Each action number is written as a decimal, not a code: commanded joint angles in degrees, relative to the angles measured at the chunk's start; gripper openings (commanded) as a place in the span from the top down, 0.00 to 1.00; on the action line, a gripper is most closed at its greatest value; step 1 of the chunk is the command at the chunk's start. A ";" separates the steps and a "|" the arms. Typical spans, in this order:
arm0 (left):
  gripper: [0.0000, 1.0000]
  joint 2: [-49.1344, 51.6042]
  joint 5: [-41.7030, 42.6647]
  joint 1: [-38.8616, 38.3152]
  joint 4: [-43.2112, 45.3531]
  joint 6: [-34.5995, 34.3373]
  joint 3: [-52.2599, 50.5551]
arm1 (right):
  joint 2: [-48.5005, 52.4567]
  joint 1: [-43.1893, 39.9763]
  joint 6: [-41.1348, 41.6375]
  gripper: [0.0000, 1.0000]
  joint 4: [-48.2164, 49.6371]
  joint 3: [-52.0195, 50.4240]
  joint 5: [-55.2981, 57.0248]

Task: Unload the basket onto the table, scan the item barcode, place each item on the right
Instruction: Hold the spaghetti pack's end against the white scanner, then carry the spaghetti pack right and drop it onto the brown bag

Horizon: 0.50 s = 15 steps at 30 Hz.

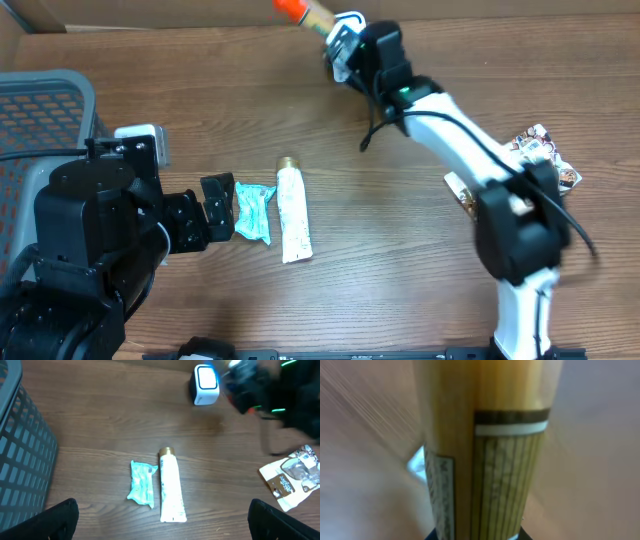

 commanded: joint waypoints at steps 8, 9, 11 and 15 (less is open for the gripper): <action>0.00 0.09 -0.72 0.26 0.04 -0.79 0.70 | -27.17 -22.38 58.66 0.96 -34.75 2.67 -31.01; 0.01 0.09 -0.74 0.28 0.04 -0.81 0.70 | -26.69 -24.96 59.23 0.96 -37.33 1.92 -32.22; 0.00 0.09 -0.72 0.26 0.04 -0.79 0.70 | -25.86 -28.81 59.17 0.96 -39.65 -0.07 -34.10; 0.00 0.09 -0.72 0.28 0.04 -0.79 0.70 | -22.97 -34.77 59.17 0.96 -39.19 -5.27 -38.80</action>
